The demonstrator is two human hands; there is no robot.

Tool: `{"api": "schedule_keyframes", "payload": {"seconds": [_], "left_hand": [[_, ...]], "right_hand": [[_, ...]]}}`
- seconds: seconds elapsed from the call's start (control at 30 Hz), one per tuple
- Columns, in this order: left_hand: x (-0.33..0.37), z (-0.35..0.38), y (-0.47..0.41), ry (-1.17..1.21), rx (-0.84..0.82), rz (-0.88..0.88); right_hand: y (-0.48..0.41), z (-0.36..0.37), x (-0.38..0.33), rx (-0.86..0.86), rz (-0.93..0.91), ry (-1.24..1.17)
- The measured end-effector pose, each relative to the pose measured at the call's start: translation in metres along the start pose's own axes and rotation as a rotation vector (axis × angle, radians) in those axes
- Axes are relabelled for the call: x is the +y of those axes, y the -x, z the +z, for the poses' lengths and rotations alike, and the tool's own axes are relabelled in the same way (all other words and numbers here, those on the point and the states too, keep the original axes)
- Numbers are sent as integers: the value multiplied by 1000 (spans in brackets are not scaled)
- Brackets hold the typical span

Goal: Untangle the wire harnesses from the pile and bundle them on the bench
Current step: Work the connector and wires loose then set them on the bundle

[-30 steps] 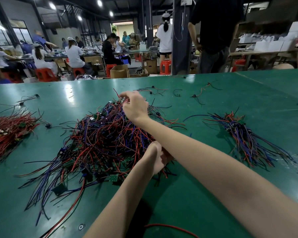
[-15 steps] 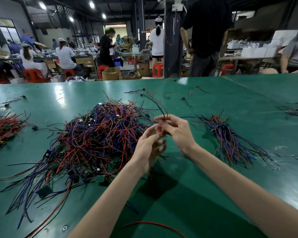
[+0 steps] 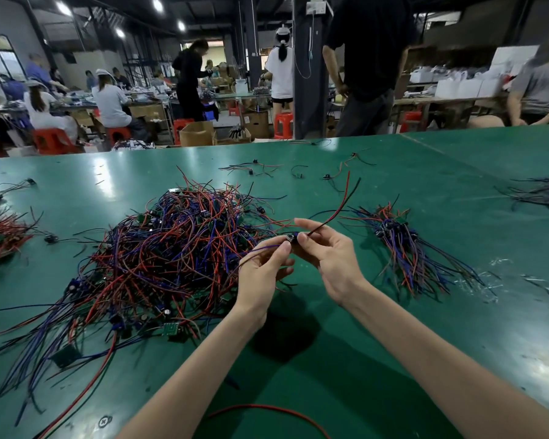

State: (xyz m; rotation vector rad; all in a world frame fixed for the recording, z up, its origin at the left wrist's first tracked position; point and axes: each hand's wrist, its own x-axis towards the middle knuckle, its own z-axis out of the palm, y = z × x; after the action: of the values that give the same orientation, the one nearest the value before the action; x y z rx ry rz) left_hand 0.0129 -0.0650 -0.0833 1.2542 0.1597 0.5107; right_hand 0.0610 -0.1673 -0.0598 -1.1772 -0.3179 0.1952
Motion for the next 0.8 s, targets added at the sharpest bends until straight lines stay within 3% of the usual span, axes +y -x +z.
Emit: {"api": "schedule_keyframes", "payload": {"seconds": [0.33,0.43,0.57,0.7,0.8], "left_hand": [[3,-3,1,43,-110,17],[3,-6,0,127,-108,-23],[10,-7,-3,342,-110,-251],[14,-6,-3,274,-160,-359],[14,-7,-2,214,-165,-344]], "right_hand": [[-9,-12,-5,2,185,-276],[-10,-16,-6,-53,159,-223],[-9,-20,-7,-150,93,-89],[-8,-23,-7,-194,-28,190],[-9,-26,-8,-200,27,186]]}}
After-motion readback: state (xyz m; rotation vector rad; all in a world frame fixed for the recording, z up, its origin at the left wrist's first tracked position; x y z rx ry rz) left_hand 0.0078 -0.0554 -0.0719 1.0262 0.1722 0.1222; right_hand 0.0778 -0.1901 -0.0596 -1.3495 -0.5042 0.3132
